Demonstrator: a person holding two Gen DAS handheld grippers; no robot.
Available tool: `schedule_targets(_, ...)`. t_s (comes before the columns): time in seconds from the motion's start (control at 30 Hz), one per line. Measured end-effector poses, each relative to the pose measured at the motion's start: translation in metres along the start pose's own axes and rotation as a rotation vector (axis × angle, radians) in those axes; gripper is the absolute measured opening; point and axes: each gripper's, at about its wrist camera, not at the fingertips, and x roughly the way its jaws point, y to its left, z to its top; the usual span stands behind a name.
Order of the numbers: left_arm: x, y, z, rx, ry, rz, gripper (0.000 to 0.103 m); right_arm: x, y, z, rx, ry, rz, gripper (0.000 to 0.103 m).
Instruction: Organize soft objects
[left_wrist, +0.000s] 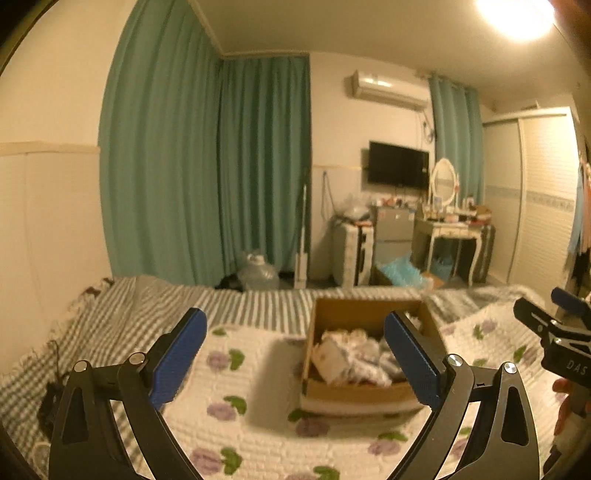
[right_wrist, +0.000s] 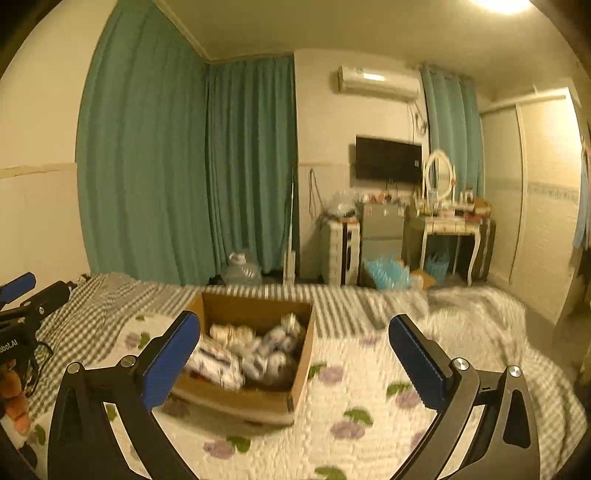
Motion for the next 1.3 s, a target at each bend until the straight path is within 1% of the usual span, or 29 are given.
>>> schedule_targets(0.1, 0.005, -0.005, -0.014, 0.031, 0.027, 0.02, 0.098, 0.013, -0.007, -0.018, 0.003, 0.043, 0.001, 0.103)
schedule_targets(0.17, 0.006, -0.009, -0.026, 0.048, 0.038, 0.033, 0.098, 0.018, -0.007, -0.024, 0.005, 0.056, 0.007, 0.103)
schedule_targets(0.33, 0.013, -0.012, -0.037, 0.041, 0.08, 0.03, 0.098, 0.021, -0.004, -0.031, -0.003, 0.07, 0.022, 0.103)
schedule_targets(0.47, 0.01, -0.016, -0.041, 0.046, 0.07, 0.03, 0.098, 0.016, -0.001, -0.031, -0.008, 0.061, 0.03, 0.103)
schedule_targets(0.8, 0.003, -0.019, -0.045, 0.031, 0.076, 0.041, 0.098, 0.009, -0.004, -0.032, 0.0, 0.05, 0.042, 0.103)
schedule_targets(1.3, 0.001, -0.029, -0.048, 0.041, 0.09, 0.015, 0.098, 0.005, -0.006, -0.032, 0.005, 0.044, 0.036, 0.103)
